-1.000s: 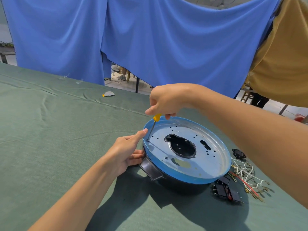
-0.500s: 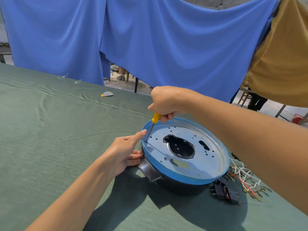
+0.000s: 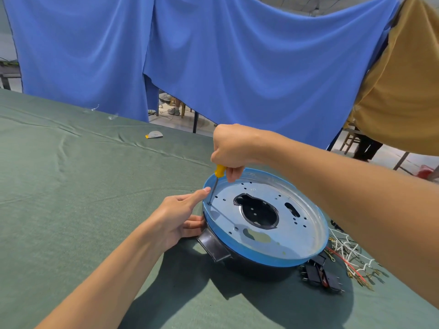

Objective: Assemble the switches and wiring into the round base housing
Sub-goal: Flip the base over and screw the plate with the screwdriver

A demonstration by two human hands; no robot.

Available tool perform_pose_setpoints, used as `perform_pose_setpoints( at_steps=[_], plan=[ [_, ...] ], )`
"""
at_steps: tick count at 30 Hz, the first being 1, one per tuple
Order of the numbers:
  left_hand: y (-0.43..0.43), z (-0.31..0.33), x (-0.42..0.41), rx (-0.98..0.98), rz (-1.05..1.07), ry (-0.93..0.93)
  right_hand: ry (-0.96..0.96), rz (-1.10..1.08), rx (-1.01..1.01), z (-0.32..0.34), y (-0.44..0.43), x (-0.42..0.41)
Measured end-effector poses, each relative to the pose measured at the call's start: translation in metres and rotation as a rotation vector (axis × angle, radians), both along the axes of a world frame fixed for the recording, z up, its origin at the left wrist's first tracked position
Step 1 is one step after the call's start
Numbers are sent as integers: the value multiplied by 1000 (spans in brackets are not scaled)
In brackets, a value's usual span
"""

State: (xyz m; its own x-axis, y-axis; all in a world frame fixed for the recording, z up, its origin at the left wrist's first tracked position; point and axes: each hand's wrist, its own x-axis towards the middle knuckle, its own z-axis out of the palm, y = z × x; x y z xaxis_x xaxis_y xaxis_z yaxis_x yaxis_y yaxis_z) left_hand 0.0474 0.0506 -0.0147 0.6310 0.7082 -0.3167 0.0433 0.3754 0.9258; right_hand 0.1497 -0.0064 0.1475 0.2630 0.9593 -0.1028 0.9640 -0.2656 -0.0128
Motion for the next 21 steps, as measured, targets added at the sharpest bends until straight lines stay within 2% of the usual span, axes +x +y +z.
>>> perform_pose_setpoints(
  at_steps=[5,8,12,18,21],
  plan=[
    [-1,0,-1,-4,11,15,199,-110,-85,8,-3,6],
    [-1,1,0,-10,4,19,-50,47,-189,14,-9,4],
    [-1,2,-1,-12,1,21,-375,337,-114,13,-13,-2],
    [-3,4,-2,-14,2,19,-486,430,-108,6,-9,1],
    [-4,6,-3,-10,-15,22,-431,361,-97,5,-7,-4]
  ],
)
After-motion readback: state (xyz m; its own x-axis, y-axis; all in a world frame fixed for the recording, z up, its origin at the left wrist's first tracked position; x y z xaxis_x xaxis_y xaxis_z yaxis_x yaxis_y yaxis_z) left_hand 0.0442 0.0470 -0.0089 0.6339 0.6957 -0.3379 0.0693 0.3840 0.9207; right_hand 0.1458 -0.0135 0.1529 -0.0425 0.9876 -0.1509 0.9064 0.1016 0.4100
